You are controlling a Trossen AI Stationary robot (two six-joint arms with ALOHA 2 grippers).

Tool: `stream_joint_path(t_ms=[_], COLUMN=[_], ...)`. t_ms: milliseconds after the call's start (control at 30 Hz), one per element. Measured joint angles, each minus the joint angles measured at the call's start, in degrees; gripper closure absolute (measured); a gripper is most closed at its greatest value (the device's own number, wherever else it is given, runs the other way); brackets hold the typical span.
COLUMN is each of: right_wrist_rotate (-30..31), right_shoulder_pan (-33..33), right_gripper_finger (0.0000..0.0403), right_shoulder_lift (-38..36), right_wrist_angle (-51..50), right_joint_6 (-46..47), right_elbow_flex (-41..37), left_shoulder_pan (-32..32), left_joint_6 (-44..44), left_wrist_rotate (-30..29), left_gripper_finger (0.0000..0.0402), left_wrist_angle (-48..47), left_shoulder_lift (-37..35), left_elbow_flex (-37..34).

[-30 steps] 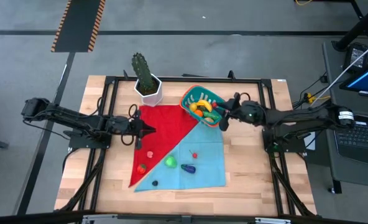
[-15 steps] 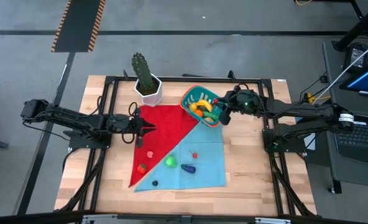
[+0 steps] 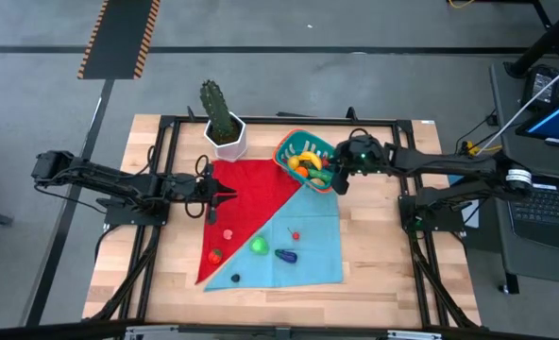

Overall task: Pick and placing Produce into tupperware
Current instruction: Put the red raspberry into the blue basket

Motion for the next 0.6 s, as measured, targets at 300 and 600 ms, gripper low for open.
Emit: stream_joint_path(t_ms=[300,600], right_wrist_rotate=[-1.4,-1.4], right_shoulder_pan=[-0.1,-1.7], right_gripper_finger=[0.0313,0.0313], right_shoulder_lift=[7.2,19.9], right_wrist_angle=[-3.9,-16.8], right_joint_6=[-1.2,-5.6], right_elbow_flex=[4.4,17.0], left_shoulder_pan=[0.0,0.0], left_joint_6=[0.0,0.0], left_wrist_rotate=[0.0,0.0], left_gripper_finger=[0.0375,0.0394], left_wrist_angle=[0.0,-0.1], left_shoulder_lift=[0.0,0.0], left_elbow_flex=[0.0,0.0])
